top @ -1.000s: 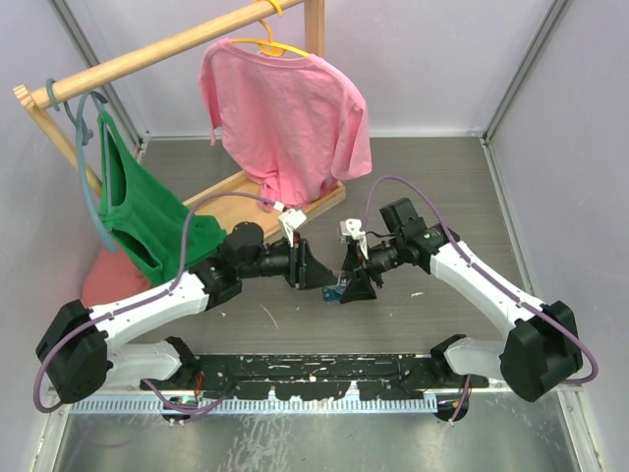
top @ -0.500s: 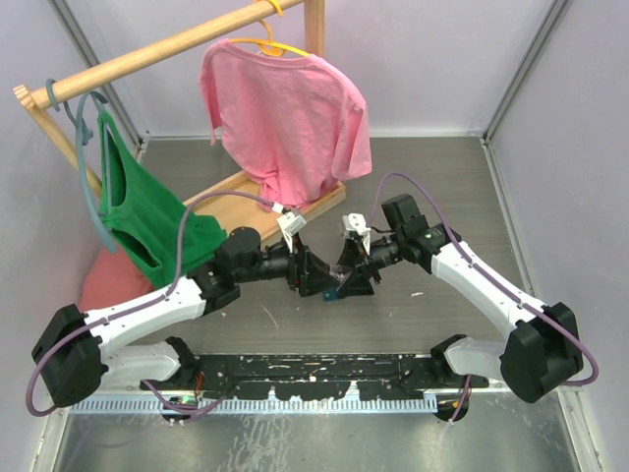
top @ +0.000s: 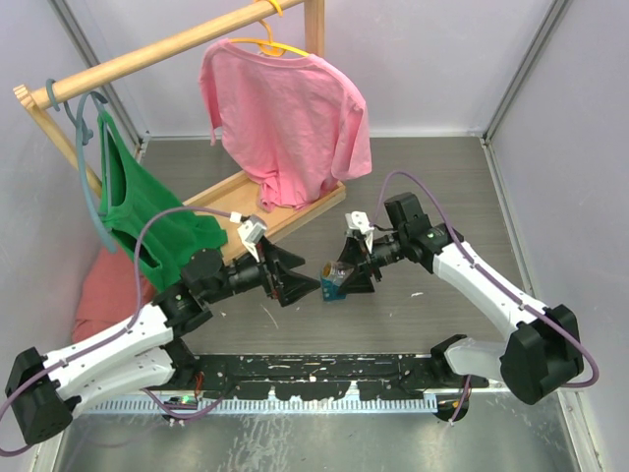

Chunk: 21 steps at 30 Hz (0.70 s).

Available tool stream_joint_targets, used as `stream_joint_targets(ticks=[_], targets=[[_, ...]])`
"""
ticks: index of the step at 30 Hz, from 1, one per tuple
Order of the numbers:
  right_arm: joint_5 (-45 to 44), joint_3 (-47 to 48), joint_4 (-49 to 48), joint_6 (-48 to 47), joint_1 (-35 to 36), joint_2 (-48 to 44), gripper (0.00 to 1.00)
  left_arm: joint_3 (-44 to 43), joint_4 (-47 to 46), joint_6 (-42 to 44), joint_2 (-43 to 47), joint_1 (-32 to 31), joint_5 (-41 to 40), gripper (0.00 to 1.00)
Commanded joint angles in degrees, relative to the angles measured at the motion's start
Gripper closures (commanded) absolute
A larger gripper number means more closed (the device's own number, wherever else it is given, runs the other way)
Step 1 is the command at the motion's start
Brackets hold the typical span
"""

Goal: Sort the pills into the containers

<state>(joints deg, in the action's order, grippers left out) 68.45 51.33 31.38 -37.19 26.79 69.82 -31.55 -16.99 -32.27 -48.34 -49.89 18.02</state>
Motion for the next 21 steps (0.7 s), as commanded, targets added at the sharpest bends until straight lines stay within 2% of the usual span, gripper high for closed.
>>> stream_joint_targets(ticks=[1,8,14,18,21], targets=[[1.13,1.81,-1.06,-1.73,-0.56,-2.12,0.99,2.84,-4.55,-5.10,3.95,-0.74,-5.91,0.02],[0.24,1.02,-1.50,-2.62,-1.58,-1.83,0.99,4.02,-5.88,-23.39,5.52,-3.14,-18.18,0.01],[-2.02,0.64,-2.57,-2.07,-1.77,-1.68,0.99,0.19,-1.83,-27.06,-0.18,-13.09,-34.90,0.07],[-2.53,0.45,-3.25,-1.46,-2.01,-1.71,0.99,-2.56,3.71,-32.19,-2.75,-14.72,-40.85,0.09],[-2.55,0.27,-3.44,-1.22,-2.04,-1.61,0.99,-2.15,2.27,-33.39,-3.64,-15.10,-42.89,0.11]])
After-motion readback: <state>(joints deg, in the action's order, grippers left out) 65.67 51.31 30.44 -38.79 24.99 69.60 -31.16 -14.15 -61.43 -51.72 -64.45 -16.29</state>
